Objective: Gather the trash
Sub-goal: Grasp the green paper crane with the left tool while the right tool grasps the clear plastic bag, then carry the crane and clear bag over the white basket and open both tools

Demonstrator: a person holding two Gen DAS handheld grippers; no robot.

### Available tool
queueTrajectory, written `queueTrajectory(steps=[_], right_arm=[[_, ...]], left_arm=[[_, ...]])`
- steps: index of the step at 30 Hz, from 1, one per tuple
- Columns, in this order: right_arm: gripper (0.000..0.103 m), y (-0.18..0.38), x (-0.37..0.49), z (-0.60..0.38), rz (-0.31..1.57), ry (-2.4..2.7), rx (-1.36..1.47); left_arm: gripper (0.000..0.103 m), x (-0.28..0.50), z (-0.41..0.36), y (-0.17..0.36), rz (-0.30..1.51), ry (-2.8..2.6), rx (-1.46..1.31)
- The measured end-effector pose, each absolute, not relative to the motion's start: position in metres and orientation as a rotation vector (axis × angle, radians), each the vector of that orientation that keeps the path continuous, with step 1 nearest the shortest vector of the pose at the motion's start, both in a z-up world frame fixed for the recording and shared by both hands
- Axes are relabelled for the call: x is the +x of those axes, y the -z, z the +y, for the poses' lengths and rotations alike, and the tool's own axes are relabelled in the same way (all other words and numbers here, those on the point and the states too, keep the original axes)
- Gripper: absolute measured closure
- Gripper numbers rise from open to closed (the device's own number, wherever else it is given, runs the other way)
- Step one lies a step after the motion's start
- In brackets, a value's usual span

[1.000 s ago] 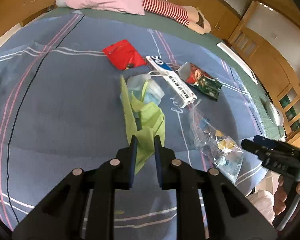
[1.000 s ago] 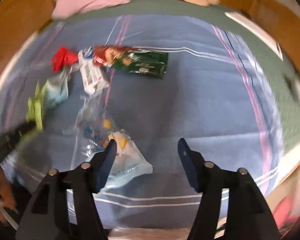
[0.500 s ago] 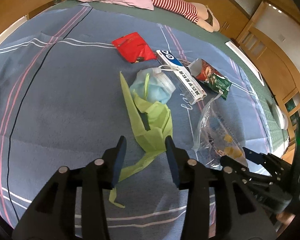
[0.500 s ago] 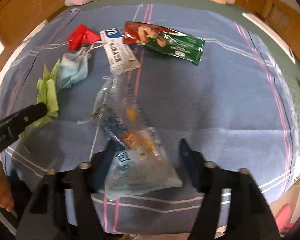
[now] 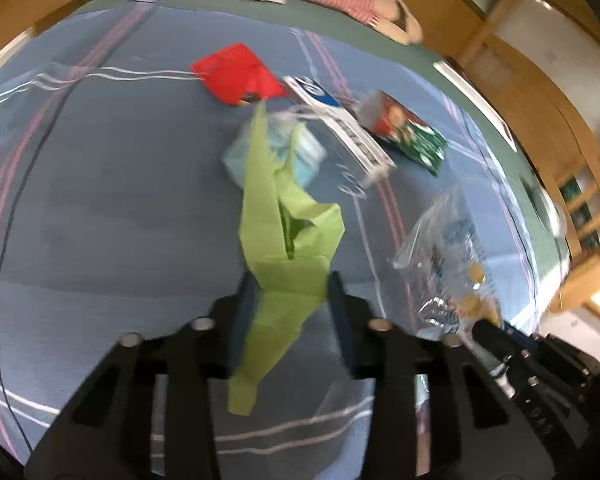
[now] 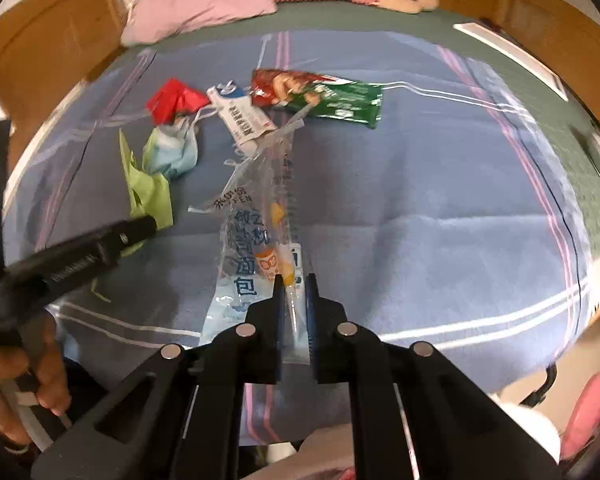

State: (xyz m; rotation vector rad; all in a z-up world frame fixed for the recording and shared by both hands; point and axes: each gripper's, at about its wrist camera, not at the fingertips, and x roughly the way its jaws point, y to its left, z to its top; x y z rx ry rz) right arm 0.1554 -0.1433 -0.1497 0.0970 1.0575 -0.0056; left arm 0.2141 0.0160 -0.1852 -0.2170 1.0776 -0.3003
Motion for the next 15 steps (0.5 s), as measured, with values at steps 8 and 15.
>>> queueTrajectory(steps=[8,15], right_arm=[[0.092,0.117,0.125,-0.167,0.96,0.049,0.191],[0.092,0.109,0.12,-0.165,0.94,0.053,0.175]], left_arm=[[0.093,0.2,0.012,0.163,0.946,0.359,-0.204],[0.095,0.182,0.002,0.139,0.814,0.374,-0.12]])
